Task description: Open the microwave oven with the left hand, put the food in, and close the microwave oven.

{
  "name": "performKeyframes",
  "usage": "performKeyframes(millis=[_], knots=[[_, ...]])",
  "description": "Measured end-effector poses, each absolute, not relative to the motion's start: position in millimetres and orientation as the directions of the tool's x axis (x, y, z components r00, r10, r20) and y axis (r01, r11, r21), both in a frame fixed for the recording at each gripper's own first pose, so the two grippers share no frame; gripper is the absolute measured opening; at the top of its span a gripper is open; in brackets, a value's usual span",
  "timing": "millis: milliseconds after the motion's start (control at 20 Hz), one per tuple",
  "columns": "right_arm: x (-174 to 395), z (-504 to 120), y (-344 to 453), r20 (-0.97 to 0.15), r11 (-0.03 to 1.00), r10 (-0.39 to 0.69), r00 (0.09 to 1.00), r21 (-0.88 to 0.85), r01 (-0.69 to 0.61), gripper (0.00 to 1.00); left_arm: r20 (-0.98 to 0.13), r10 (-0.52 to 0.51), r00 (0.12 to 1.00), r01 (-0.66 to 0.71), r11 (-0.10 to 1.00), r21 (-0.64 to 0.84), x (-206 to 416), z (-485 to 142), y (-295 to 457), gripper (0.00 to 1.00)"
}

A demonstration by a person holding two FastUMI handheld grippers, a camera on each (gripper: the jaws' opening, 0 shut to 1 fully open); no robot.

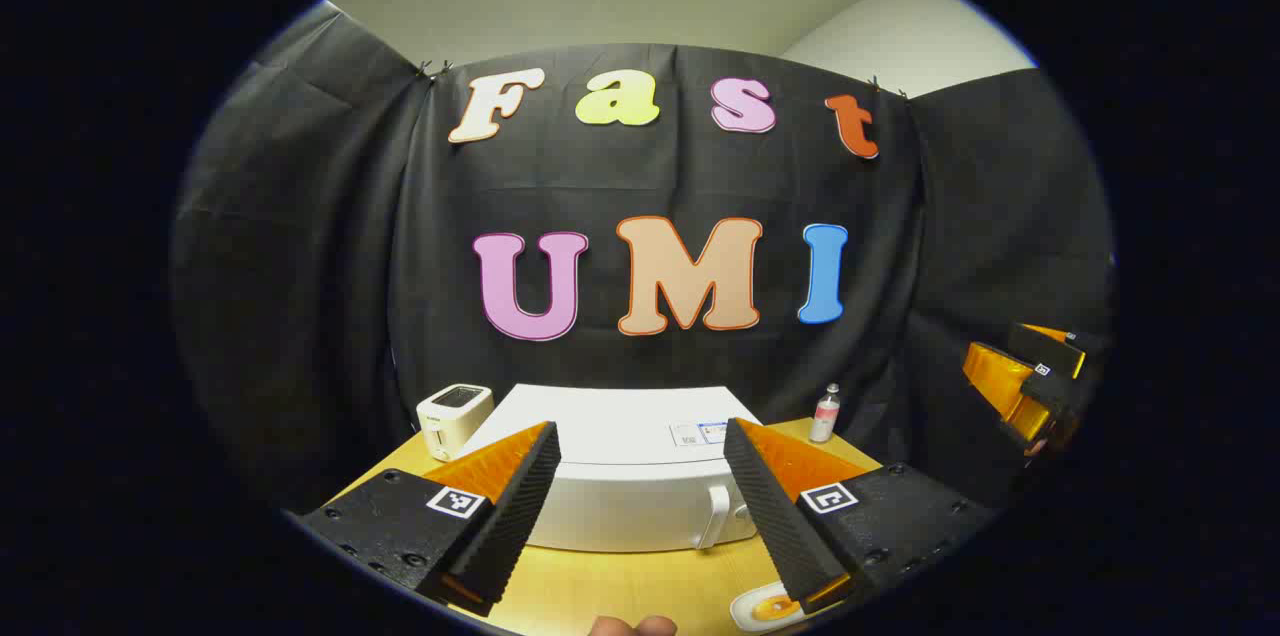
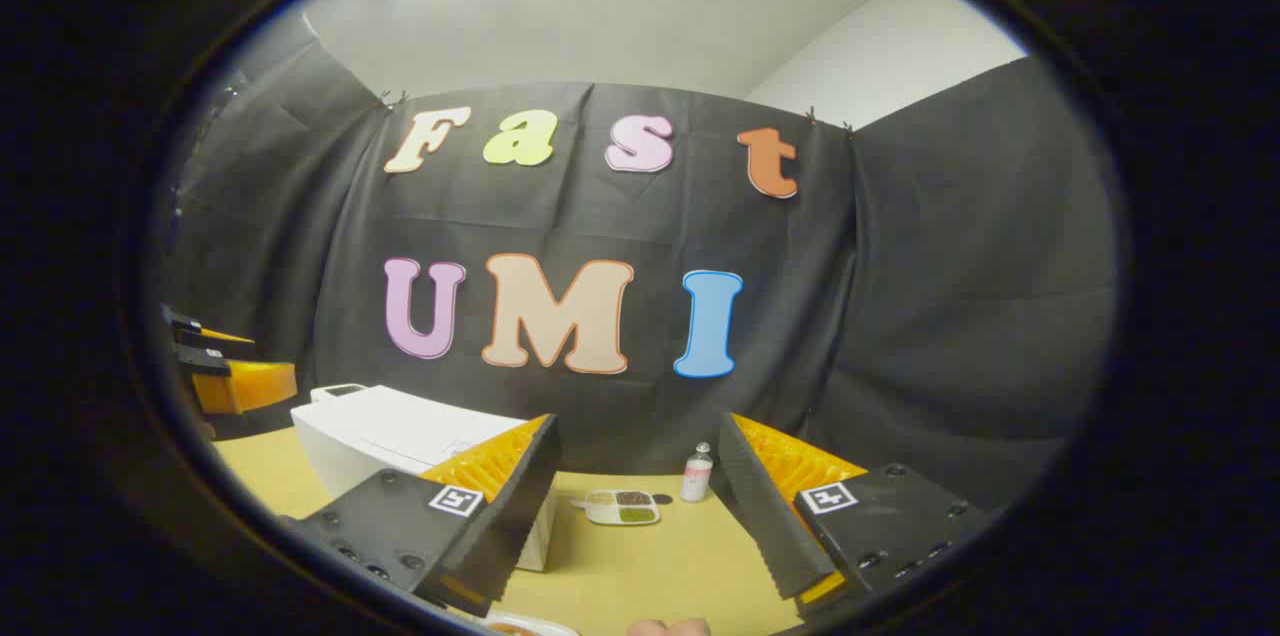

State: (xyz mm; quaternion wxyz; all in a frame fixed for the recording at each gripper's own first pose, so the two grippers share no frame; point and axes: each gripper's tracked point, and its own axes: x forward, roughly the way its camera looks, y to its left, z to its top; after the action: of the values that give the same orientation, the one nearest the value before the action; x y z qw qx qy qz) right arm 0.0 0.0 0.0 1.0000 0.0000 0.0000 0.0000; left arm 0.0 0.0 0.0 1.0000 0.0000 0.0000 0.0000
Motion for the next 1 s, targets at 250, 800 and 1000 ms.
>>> performKeyframes(millis=[250, 800, 1000], knots=[[11, -6, -1, -0.022, 0.998, 0.057, 0.998, 0.039, -0.056, 0.96, 0.004, 0.025, 1.000, -0.025, 0.999, 0.038, 5, 4, -6, 0.98], [26, -11, 5, -0.010, 0.991, 0.126, 0.992, 0.046, -0.125, 0.98, 0.011, 0.062, 0.998, -0.062, 0.995, 0.077, 9, 6, -12, 0.98], [29, -9, 8, -0.001, 0.990, 0.137, 0.991, 0.042, -0.137, 0.96, 0.017, 0.071, 0.997, -0.072, 0.994, 0.079, 8, 6, -11, 0.98]])
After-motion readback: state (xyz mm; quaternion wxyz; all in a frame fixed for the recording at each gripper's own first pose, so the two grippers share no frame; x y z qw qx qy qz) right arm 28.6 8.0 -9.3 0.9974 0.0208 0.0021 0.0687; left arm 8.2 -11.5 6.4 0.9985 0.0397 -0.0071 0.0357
